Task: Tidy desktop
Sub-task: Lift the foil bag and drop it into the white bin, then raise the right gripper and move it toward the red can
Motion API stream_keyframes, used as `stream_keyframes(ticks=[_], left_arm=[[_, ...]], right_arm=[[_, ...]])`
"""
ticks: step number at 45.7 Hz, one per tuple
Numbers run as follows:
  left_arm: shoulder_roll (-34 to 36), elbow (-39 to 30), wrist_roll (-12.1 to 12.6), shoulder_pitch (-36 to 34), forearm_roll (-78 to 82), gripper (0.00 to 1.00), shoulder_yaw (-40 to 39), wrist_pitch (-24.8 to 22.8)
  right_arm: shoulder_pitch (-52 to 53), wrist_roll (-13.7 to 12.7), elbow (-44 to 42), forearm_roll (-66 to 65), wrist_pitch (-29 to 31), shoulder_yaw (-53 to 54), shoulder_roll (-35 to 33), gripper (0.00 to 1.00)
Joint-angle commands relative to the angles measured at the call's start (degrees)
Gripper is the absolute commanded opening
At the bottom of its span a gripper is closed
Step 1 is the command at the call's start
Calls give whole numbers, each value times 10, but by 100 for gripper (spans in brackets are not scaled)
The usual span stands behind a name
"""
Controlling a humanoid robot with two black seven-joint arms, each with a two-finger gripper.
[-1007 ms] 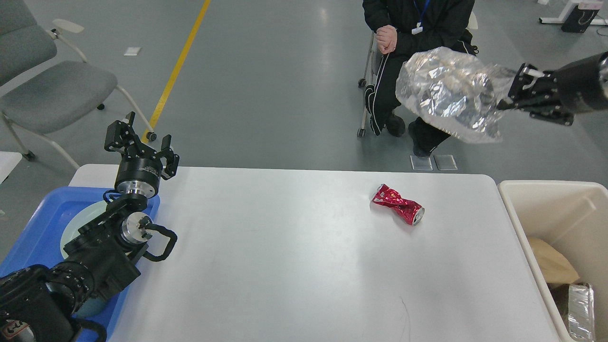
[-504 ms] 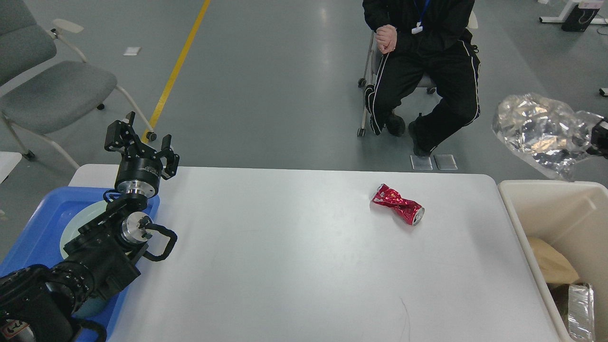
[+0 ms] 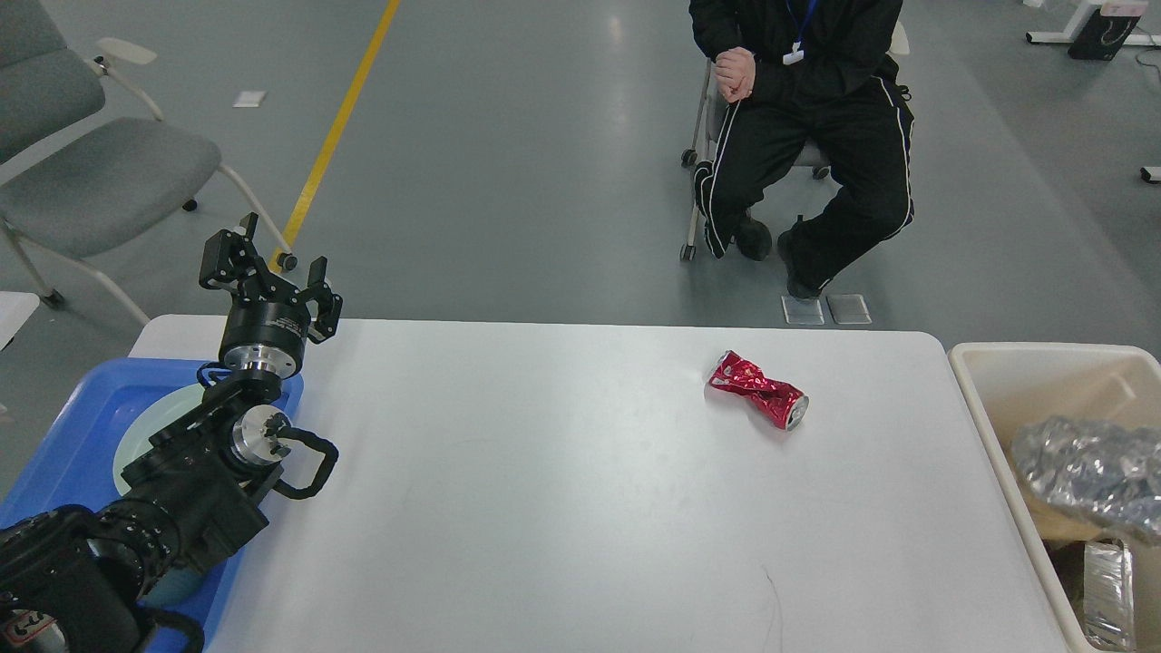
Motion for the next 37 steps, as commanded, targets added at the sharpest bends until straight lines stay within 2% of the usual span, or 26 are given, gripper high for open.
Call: stream_keyframes(ticks=[1,9,18,27,37], left_arm=[[0,0,0,0,0,96,0,0],[0,1,0,0,0,96,0,0],[0,0,0,0,0,96,0,0],[0,1,0,0,0,96,0,0],[0,0,0,0,0,96,0,0]], right_arm=[[-50,1,-29,0,-14,22,27,100],[-36,1,-27,-1,-14,31,34,100],[93,1,-19,-37,-5,-2,59,100],[219,1,-12,-121,-5,-103,166,100],[307,6,18,-186,-3,-253,292,100]])
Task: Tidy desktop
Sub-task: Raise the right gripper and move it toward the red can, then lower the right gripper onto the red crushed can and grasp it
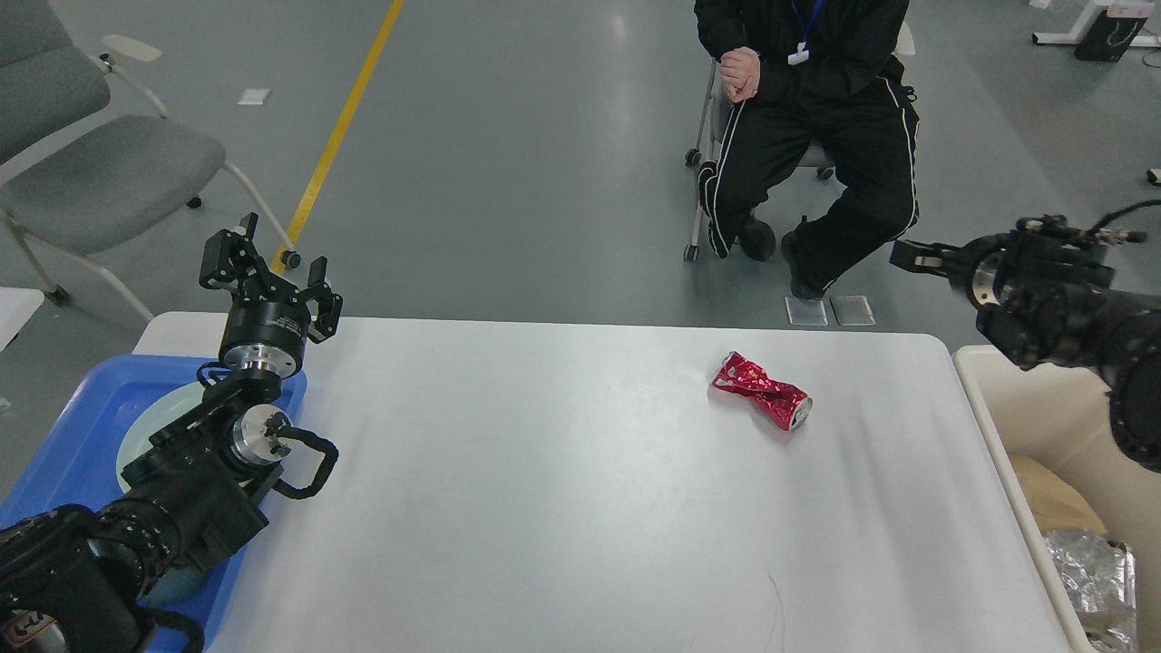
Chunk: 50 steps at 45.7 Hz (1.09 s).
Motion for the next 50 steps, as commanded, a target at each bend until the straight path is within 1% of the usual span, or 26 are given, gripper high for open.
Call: stream_keyframes(ticks=[1,4,9,14,15,21,28,31,35,41,44,50], left_arm=[[0,0,0,0,0,96,0,0],[0,1,0,0,0,96,0,0],[0,0,0,0,0,96,0,-1],[0,0,0,0,0,96,0,0],[0,0,0,0,0,96,0,-1],[0,1,0,0,0,96,0,0],[0,0,0,0,0,96,0,0],[0,0,0,0,0,96,0,0],[0,0,0,0,0,96,0,-1],[0,0,0,0,0,96,0,-1],[0,0,0,0,0,96,0,0],[0,0,0,0,0,96,0,-1]], right_arm=[[52,2,34,-43,1,-64,63,100],[101,2,88,-80,1,-66,74,100],[200,3,224,-144,1,-64,77,100],[302,17,352,-195,1,-63,77,100],[331,24,392,-211,1,-63,77,100],[405,26,493,-267,1,-63,79,100],[483,26,598,-321,1,-62,109,100],[488,25,607,-334,0,-60,123,100],[454,18,588,-338,-8,-61,136,100],[322,6,482,-327,-14,-68,165,100],[264,3,435,-325,-28,-70,169,100],[187,3,383,-326,-61,-72,179,100]])
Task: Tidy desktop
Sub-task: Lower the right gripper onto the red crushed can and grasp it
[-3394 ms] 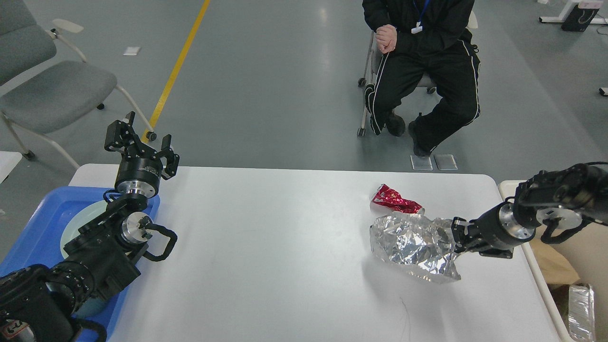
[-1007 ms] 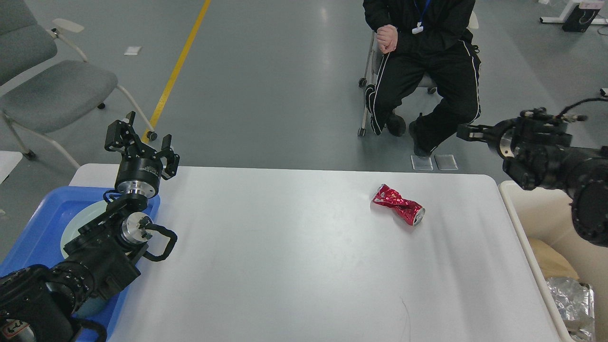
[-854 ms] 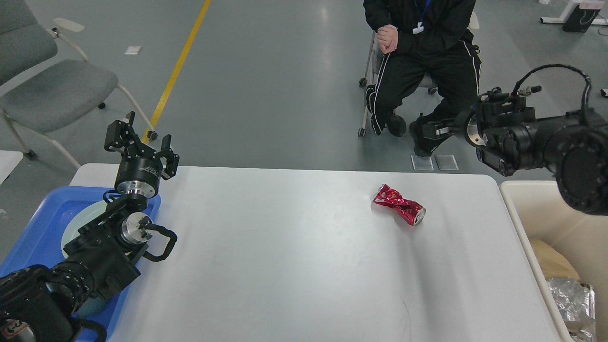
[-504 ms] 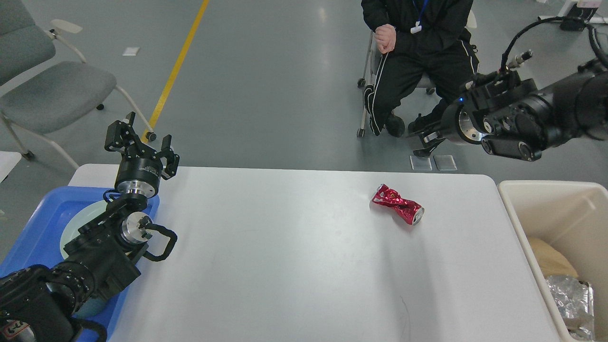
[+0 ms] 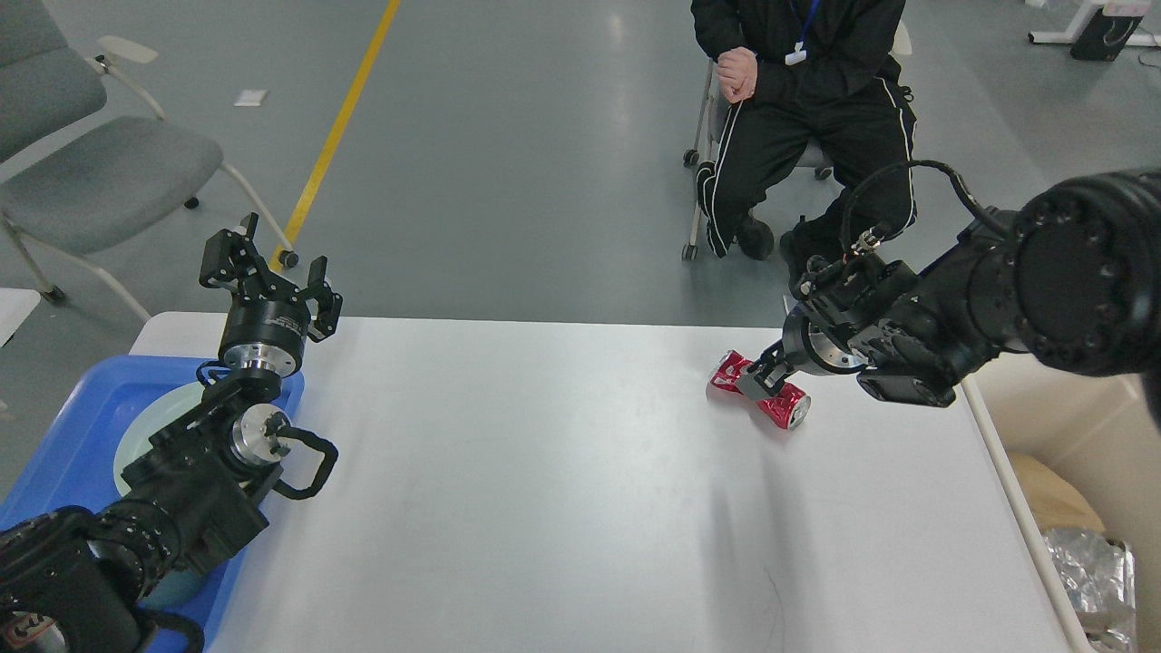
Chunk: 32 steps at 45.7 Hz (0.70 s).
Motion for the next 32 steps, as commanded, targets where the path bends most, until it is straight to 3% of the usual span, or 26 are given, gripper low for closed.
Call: stream_keyframes(ticks=[1,32], left_arm=[[0,0,0,0,1,96,0,1],[0,1,0,0,0,96,0,0]], right_arm=[[-73,-1,-52,1,-27,-2,16,100],[-362,-4,-414,23,-26,-32,49,100]])
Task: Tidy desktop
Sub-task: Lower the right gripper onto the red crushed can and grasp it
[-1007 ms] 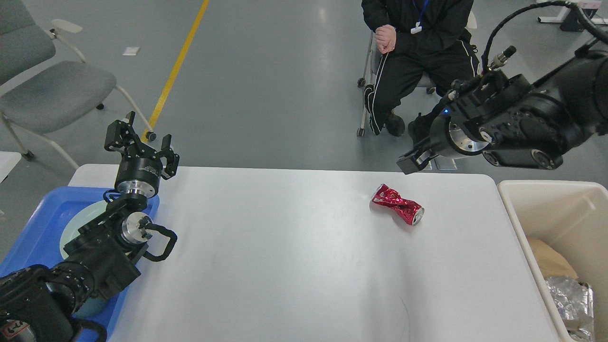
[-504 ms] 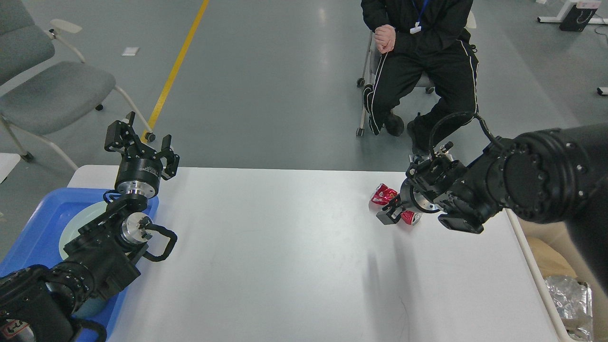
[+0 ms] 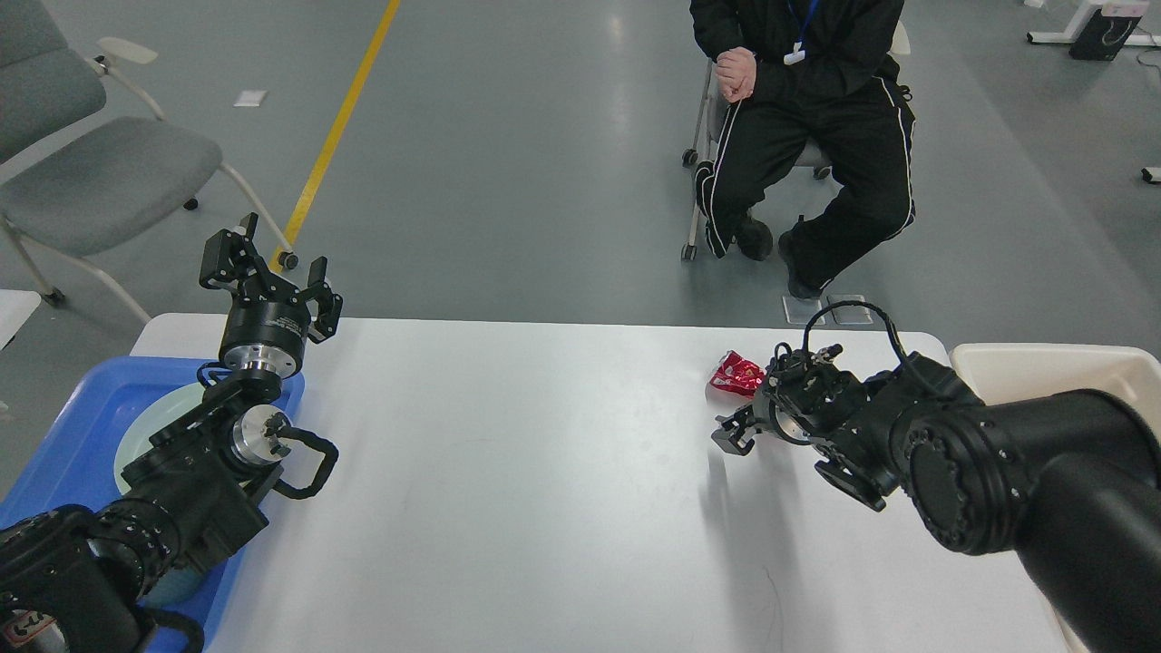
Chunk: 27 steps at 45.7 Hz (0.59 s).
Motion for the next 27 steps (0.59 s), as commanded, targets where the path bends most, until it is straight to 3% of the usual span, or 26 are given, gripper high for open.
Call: stream_keyframes(ticks=[1,19,27], left_arm=[[0,0,0,0,0,96,0,0],[0,0,0,0,0,96,0,0],[0,0,0,0,1,96,0,-1]], right_arm=[[-35,0,-48,9,0,-1,-1,100],[-116,-3,-160,8,8,-4,-21,100],[-127,-3,-170,9,8,-31,-33,100]])
